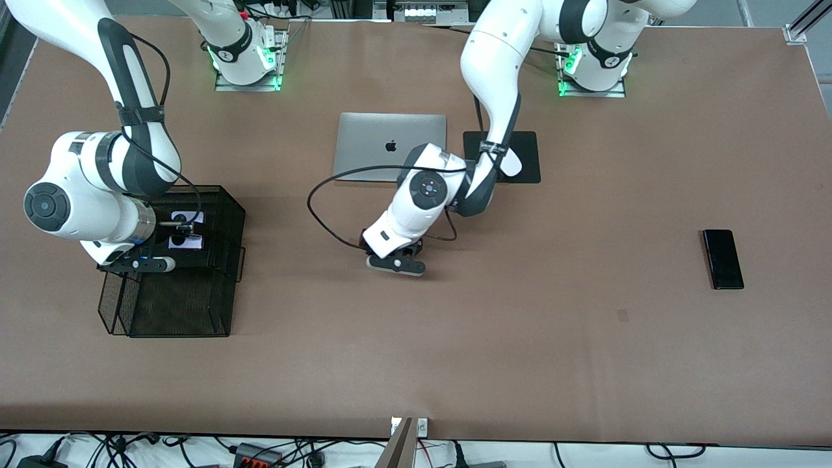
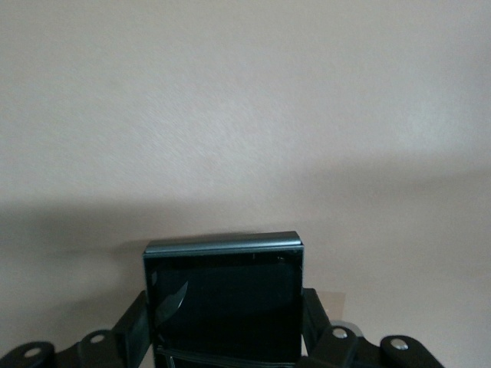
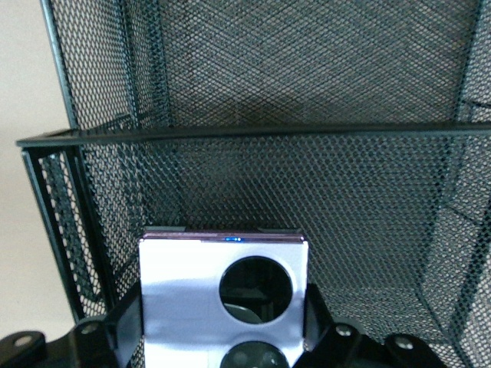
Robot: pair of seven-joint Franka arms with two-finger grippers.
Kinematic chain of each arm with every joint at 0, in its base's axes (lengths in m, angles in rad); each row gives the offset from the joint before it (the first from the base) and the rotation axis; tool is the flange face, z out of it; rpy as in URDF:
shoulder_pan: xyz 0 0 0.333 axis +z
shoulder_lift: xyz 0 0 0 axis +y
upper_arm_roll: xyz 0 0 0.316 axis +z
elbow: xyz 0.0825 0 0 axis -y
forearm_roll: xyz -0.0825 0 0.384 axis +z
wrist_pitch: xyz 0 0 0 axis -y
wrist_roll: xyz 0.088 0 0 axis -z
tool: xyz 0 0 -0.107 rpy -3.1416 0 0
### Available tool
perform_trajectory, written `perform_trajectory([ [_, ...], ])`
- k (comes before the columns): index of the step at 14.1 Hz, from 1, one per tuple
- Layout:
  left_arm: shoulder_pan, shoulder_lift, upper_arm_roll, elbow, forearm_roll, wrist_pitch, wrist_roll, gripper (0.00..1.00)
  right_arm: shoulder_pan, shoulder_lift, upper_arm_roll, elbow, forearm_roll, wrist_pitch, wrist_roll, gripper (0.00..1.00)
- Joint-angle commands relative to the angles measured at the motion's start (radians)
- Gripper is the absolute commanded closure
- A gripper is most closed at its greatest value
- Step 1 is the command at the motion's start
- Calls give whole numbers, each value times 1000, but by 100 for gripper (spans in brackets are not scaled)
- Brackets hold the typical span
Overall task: Place phones with both arms
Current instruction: 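Carry the white phone to the basket while the left gripper carries the flip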
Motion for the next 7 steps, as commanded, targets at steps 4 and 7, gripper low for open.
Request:
perform_trajectory([
  [4,-19,57,90,43,6,-20,-93,67,-4,-2,4,225,11,-196,7,0],
  [7,-19,57,92,43,7,-15,-111,42,-1,0,4,287,9,-231,10,0],
])
